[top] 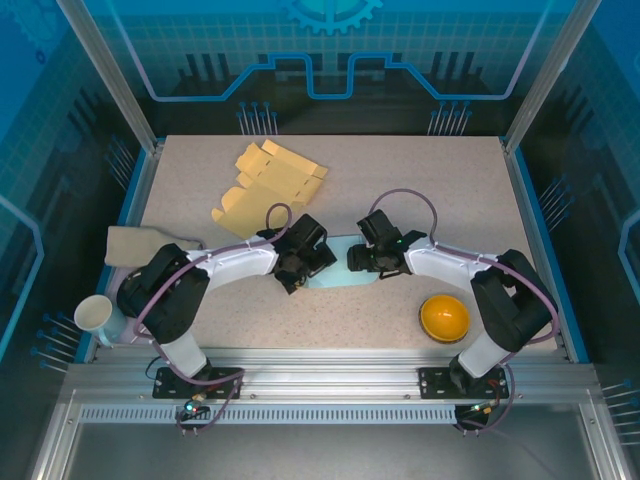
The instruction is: Fold the paper box
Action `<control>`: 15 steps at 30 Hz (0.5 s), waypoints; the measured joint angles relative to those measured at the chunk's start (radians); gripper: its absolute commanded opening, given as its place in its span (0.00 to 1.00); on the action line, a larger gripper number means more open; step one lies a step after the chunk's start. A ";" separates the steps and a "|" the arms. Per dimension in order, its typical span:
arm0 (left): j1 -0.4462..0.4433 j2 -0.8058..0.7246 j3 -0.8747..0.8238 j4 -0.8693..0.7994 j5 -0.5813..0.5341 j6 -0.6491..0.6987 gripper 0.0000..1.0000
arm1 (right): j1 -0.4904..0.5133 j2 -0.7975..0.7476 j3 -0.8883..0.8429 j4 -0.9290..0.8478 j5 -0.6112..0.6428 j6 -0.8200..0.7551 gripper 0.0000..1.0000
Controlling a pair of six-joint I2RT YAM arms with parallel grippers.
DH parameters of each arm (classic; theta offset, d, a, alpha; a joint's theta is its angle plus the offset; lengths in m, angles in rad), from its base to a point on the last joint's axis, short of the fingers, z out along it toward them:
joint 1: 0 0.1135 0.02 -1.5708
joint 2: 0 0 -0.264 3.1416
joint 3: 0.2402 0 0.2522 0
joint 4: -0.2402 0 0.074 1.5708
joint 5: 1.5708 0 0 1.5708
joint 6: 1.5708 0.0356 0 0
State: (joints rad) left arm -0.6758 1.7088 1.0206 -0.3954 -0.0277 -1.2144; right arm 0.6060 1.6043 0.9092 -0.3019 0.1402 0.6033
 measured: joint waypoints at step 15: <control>0.000 0.009 -0.005 0.040 0.003 -0.019 0.85 | 0.003 -0.008 -0.019 0.024 0.008 0.013 0.61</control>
State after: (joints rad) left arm -0.6762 1.7176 1.0153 -0.3550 -0.0250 -1.2339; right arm 0.6090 1.5963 0.8898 -0.2779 0.1482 0.6159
